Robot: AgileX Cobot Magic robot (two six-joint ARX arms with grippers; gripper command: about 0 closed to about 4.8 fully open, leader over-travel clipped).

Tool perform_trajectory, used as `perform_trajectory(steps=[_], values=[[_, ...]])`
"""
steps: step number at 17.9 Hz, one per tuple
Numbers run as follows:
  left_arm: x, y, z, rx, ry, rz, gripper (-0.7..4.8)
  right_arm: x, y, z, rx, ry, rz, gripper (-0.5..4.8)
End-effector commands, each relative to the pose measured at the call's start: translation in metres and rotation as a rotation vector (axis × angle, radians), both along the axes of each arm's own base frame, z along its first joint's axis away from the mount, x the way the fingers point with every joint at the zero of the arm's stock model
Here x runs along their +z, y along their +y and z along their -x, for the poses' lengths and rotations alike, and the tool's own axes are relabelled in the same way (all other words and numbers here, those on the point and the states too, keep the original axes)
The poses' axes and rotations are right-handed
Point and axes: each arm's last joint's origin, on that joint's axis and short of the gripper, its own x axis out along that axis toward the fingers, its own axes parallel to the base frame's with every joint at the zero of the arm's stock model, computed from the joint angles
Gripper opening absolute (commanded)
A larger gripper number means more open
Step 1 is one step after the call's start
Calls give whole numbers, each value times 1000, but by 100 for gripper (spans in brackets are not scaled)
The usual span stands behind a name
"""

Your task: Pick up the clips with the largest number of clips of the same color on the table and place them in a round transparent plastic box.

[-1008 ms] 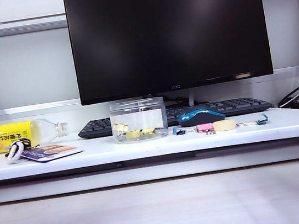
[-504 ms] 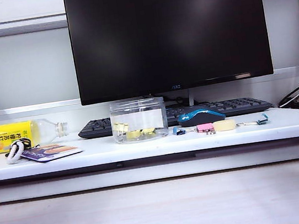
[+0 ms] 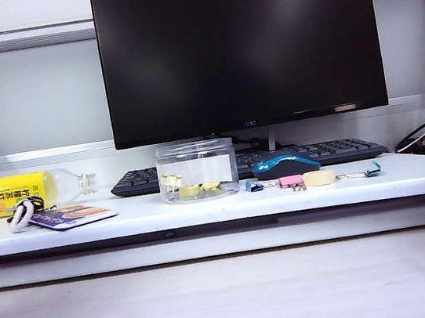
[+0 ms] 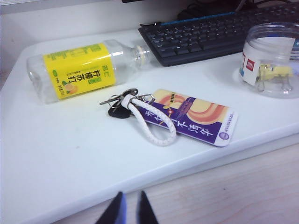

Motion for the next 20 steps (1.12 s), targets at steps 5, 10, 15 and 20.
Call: perform_trajectory(steps=[5, 10, 15, 20], values=[[-3, 0, 0, -2, 11, -4, 48, 7, -1, 3, -14, -87, -2, 19], [-3, 0, 0, -2, 11, -4, 48, 8, -1, 4, -13, -101, -3, 19], [-3, 0, 0, -2, 11, -4, 48, 8, -1, 4, -14, -101, -3, 19], [-3, 0, 0, -2, 11, -3, 48, 8, -1, 4, -13, -101, -3, 19]])
